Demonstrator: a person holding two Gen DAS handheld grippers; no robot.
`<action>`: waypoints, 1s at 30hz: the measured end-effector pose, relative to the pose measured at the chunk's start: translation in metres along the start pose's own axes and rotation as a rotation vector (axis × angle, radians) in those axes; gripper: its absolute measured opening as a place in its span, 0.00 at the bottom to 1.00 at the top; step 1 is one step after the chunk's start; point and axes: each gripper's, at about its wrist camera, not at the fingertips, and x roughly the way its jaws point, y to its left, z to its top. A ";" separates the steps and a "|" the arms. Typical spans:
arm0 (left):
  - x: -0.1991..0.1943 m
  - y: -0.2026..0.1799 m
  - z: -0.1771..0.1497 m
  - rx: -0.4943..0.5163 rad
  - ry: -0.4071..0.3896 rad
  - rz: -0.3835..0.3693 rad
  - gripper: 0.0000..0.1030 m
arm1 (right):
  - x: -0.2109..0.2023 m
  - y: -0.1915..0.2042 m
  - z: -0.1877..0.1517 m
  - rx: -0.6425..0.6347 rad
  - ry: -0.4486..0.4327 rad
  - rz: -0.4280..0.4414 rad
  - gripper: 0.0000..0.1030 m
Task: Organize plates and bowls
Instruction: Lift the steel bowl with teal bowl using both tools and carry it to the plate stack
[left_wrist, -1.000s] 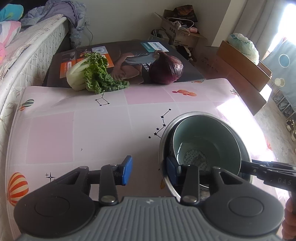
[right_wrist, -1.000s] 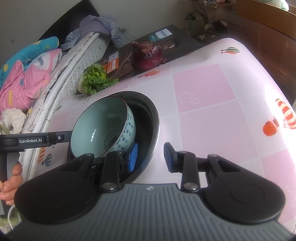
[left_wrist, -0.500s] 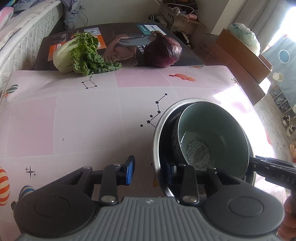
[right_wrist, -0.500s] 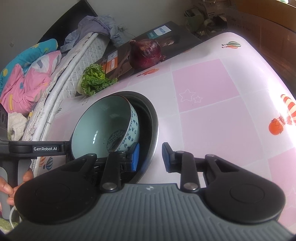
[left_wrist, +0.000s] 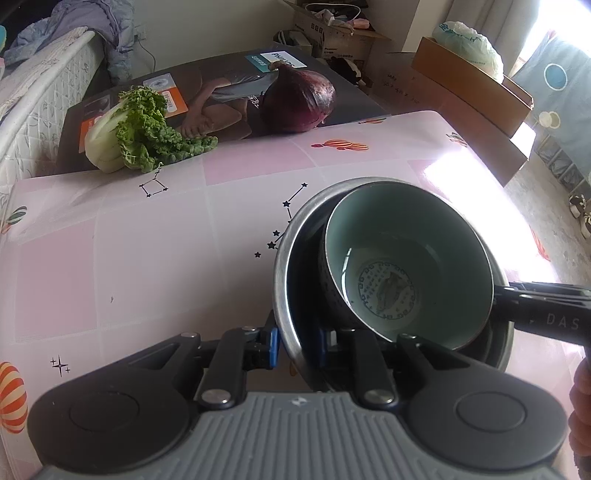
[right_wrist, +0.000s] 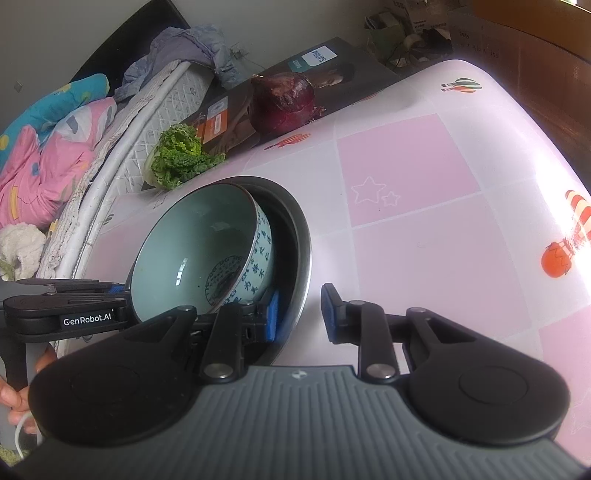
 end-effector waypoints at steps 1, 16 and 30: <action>0.000 -0.001 0.000 0.004 -0.001 0.002 0.19 | 0.001 0.001 0.000 -0.004 -0.003 -0.002 0.21; -0.005 -0.017 -0.006 0.070 -0.027 0.082 0.22 | 0.002 0.006 0.002 -0.057 -0.006 0.001 0.13; -0.011 -0.021 -0.006 0.068 -0.044 0.089 0.22 | -0.004 0.005 0.005 -0.053 -0.017 0.009 0.14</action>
